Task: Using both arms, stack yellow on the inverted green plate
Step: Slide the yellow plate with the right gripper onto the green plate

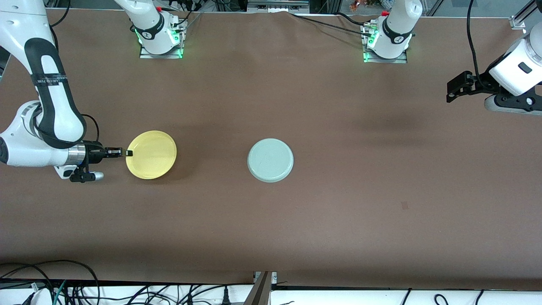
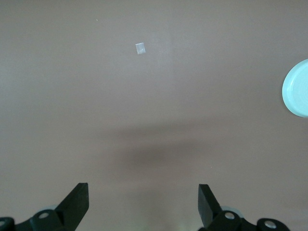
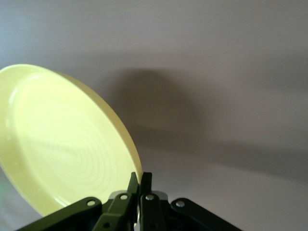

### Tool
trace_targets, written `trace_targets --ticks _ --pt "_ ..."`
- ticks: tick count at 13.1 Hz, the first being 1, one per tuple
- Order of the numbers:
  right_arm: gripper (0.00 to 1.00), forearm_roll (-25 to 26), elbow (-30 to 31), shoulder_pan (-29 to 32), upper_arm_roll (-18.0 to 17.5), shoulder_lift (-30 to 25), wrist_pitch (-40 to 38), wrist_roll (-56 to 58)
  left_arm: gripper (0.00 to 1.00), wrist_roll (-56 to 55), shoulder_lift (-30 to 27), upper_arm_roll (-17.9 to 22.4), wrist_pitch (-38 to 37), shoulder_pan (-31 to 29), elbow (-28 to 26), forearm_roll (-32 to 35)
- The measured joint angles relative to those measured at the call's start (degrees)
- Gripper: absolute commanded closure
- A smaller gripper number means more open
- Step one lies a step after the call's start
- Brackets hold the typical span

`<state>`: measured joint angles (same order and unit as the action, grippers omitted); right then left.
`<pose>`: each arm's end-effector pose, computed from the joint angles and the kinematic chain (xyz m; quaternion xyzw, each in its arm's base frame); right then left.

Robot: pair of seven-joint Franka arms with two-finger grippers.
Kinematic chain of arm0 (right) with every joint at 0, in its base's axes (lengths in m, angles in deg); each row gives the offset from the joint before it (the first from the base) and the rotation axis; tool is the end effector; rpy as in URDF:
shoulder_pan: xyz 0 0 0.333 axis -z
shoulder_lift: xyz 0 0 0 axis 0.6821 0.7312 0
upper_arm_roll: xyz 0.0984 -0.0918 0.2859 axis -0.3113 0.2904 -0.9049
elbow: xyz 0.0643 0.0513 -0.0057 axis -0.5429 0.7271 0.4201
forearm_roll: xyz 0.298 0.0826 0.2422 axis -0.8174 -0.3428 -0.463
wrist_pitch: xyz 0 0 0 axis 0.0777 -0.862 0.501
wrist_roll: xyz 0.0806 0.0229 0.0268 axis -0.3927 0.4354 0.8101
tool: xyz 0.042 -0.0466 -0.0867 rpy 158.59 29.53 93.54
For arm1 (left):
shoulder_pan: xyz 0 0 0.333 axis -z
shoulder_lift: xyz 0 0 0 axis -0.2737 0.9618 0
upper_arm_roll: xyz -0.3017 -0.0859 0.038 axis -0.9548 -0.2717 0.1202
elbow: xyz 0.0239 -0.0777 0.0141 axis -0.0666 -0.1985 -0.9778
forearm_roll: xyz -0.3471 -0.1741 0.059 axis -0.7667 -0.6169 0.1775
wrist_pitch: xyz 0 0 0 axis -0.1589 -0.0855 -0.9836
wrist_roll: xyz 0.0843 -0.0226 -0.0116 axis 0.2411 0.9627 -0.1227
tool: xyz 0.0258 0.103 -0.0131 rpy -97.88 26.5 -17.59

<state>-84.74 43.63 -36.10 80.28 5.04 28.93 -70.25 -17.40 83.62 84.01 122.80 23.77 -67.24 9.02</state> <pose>0.6262 -0.0426 0.2604 -0.9679 -0.0094 0.1436 0.2061 0.5481 -0.0366 0.6123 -0.9980 0.0485 0.0409 0.0067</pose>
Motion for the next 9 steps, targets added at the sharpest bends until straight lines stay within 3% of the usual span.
trace_targets --ticks 3,9 --pt "1.00 -0.1 -5.0 -5.0 -0.5 -0.1 -2.9 -6.1 0.00 0.0 0.0 0.0 0.0 0.0 0.0 0.0" --pt "1.00 -2.3 -5.7 -12.5 -0.7 0.5 -0.5 -13.2 0.00 0.0 0.0 0.0 0.0 0.0 0.0 0.0"
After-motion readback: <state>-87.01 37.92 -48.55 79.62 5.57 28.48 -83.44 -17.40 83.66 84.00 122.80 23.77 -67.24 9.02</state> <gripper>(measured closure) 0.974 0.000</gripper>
